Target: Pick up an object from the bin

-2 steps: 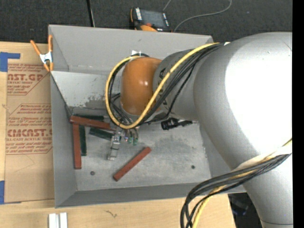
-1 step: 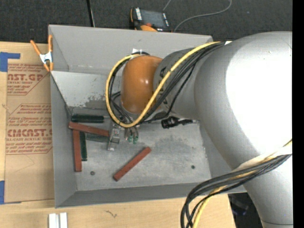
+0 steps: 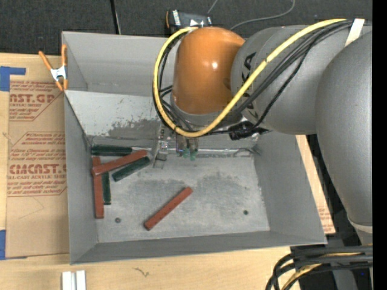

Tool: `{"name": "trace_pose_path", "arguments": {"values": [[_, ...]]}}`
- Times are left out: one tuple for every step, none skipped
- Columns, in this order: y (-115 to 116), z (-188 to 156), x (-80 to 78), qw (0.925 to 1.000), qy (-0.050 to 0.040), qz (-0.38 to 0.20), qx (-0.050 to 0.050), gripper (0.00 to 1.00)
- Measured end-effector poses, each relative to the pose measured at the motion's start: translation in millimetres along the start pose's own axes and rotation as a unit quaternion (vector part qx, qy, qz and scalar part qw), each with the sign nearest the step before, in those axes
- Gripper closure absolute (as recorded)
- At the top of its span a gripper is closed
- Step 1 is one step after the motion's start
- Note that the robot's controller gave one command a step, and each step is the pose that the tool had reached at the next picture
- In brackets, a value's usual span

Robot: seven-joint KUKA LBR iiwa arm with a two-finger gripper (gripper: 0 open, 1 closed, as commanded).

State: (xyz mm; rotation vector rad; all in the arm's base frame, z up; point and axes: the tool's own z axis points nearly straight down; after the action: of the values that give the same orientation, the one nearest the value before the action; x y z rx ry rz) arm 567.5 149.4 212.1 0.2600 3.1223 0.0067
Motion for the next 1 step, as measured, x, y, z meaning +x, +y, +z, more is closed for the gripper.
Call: {"name": "trace_pose_path", "arguments": {"values": [[-0.4,5.0,1.4,1.0000,0.0032,0.000,0.001,0.00]]}}
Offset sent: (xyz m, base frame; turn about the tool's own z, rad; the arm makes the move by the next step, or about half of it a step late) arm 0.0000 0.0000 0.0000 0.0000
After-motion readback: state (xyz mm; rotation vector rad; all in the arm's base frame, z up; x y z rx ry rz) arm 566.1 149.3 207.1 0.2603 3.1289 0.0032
